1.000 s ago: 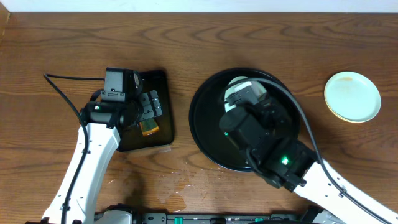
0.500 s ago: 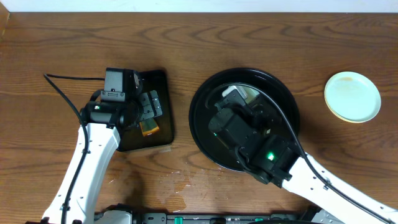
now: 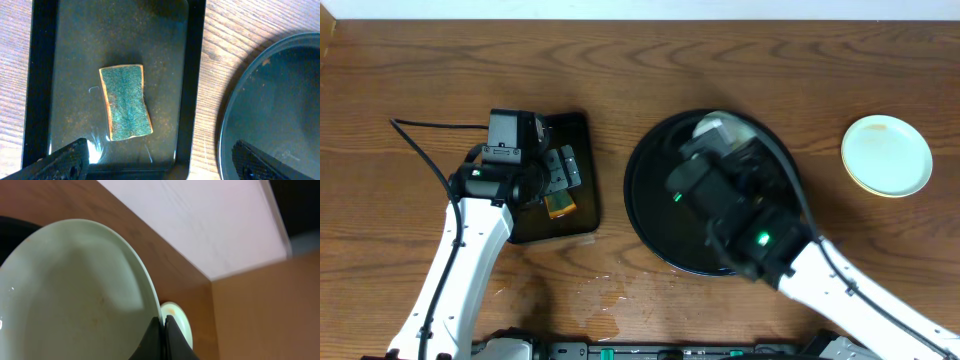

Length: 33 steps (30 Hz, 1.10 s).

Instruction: Clean dirty plates on tray and stack at the side

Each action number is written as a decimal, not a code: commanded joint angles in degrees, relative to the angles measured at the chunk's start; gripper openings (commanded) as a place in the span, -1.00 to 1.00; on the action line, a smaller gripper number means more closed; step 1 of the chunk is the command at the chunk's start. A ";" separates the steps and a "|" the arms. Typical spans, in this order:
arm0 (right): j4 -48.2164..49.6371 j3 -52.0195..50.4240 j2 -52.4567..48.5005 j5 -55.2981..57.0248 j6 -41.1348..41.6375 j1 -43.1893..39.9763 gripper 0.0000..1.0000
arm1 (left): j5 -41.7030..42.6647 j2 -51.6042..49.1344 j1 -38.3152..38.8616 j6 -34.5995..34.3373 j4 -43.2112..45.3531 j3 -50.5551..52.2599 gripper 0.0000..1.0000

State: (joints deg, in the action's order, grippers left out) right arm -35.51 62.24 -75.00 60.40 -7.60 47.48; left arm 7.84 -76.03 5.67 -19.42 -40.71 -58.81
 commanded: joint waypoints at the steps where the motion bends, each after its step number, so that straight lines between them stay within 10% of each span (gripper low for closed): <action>1: 0.22 0.33 0.02 -1.29 6.14 -9.18 -0.98 | 0.52 -0.37 -0.13 0.52 -0.20 -0.87 0.84; 16: 2.14 0.33 -2.32 -53.59 31.36 -68.63 -0.98 | 0.52 -0.37 -0.13 0.52 -0.20 -0.87 0.84; 26: 6.40 0.31 -16.52 -67.10 34.34 -84.96 -0.98 | 0.52 -0.37 -0.13 0.55 -0.20 -0.87 0.84; 29: 11.32 0.33 -20.13 -71.63 27.58 -84.78 -0.31 | 0.52 -0.37 -0.13 0.55 -0.20 -0.87 0.84; 33: 15.34 0.33 -18.80 -87.12 21.62 -84.76 0.03 | 0.52 -0.37 -0.13 0.55 -0.20 -0.87 0.83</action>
State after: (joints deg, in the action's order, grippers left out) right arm -21.80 62.15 -95.72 -11.94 20.21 -37.30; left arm 7.84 -76.03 5.67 -19.42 -40.71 -58.81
